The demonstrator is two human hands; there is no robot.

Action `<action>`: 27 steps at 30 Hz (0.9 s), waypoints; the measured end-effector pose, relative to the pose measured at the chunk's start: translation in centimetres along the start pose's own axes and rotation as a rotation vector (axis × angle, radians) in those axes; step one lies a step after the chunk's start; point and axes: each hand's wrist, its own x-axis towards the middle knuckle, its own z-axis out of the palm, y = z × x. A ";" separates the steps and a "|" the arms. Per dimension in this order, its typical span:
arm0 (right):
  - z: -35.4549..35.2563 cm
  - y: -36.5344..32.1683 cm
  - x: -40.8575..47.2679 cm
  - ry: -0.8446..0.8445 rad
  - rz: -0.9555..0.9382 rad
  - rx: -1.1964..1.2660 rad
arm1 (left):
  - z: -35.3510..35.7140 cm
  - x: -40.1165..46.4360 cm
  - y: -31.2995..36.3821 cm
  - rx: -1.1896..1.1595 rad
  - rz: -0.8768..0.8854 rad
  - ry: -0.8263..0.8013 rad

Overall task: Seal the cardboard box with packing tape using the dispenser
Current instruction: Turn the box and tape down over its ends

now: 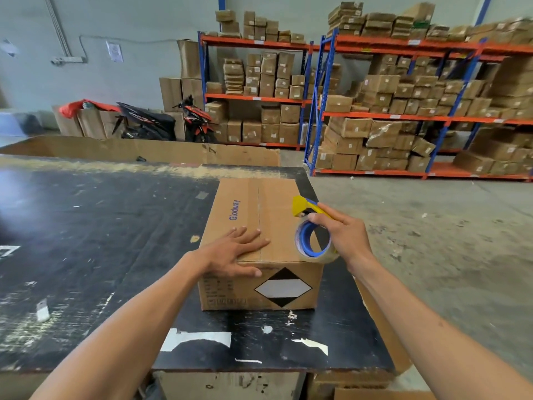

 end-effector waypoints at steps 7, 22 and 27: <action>-0.1 -0.6 -1.1 -0.020 -0.011 -0.019 | 0.5 -0.1 0.1 0.043 0.002 0.040; -1.1 -1.0 -5.1 -0.141 -0.165 -0.241 | -1.0 -1.9 2.2 -0.319 -0.103 0.090; -2.0 -1.2 -6.9 -0.071 -0.855 -0.520 | -3.3 -5.3 6.6 -1.769 -0.270 0.291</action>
